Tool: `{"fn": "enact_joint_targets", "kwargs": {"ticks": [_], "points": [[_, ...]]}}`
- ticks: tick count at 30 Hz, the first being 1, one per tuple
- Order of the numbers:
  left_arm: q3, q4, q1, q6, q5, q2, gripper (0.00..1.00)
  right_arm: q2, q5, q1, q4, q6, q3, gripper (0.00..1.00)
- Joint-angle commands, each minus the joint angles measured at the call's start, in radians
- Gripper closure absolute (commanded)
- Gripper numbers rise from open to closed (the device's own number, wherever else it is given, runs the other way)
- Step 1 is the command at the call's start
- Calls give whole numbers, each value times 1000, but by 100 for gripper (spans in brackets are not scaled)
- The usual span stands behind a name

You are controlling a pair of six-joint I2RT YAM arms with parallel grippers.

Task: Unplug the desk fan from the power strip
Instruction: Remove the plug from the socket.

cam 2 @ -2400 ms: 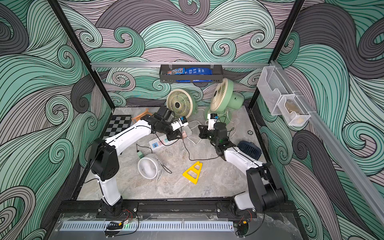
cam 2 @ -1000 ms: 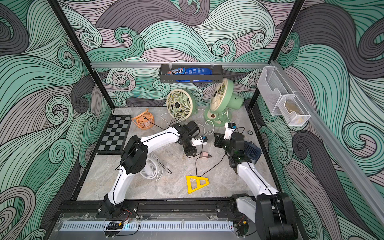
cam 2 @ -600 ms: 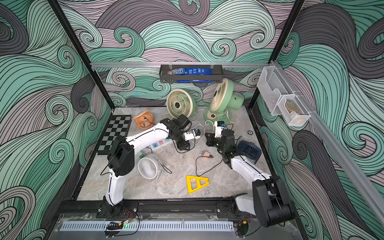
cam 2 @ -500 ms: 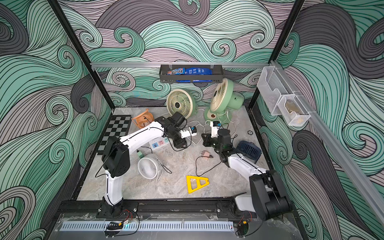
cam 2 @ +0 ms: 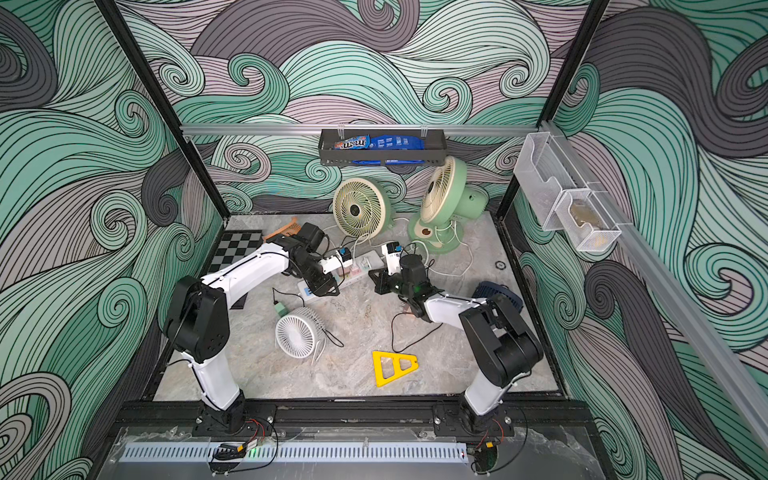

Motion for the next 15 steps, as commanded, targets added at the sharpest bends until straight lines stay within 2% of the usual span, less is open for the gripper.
{"fn": "enact_joint_targets", "kwargs": {"ticks": [1, 6, 15], "points": [[-2, 62, 66, -16, 5, -24, 50, 63, -18, 26, 82, 0, 43, 94], [7, 125, 97, -63, -56, 15, 49, 170, -15, 58, 139, 8, 95, 95], [72, 129, 97, -54, -46, 78, 49, 288, 23, 86, 166, 35, 151, 96]]}}
